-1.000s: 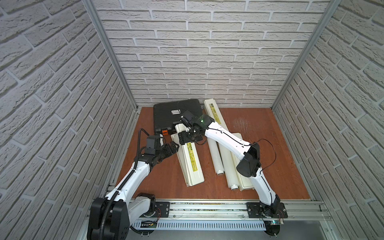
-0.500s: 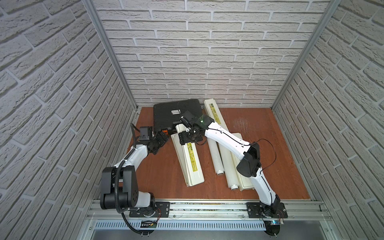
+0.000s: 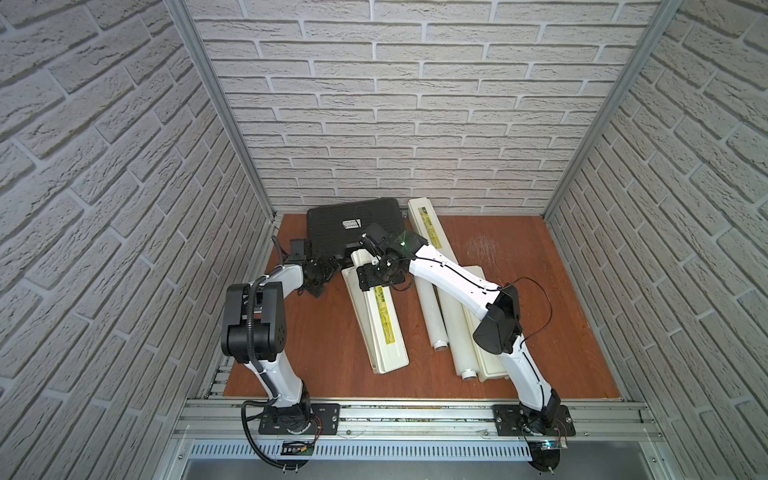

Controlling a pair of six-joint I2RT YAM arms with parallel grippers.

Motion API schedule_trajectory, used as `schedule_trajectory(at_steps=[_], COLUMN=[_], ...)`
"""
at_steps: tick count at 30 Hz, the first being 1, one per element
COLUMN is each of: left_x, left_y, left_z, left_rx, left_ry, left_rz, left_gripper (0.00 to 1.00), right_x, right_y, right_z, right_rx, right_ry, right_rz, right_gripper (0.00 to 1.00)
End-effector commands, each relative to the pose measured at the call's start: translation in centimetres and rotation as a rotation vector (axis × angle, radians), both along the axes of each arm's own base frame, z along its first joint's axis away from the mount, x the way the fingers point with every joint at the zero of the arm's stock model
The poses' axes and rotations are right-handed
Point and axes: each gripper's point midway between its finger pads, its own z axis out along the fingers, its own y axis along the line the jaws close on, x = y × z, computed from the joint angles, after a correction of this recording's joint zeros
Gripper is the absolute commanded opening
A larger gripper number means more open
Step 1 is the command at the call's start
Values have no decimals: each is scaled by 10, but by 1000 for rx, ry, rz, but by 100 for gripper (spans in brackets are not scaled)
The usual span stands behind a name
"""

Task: Put plastic wrap rolls into dispensers
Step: Pick up the lid from the center of the board.

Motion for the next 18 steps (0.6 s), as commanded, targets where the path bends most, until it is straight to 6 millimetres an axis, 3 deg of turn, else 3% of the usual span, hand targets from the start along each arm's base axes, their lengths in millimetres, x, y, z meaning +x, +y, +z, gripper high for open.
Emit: schedule_trajectory(at_steps=[1, 18], left_x=[13, -11], left_y=[-2, -62], left_z=[-1, -25], left_rx=[-8, -81], left_ry=[-3, 31], left_rz=[-8, -125], left_gripper=[91, 80], right_x=[3, 8], right_y=[5, -22], right_z=[33, 41], right_rx=[82, 53], right_ry=[-56, -38], right_rz=[0, -43], right_gripper=[65, 65])
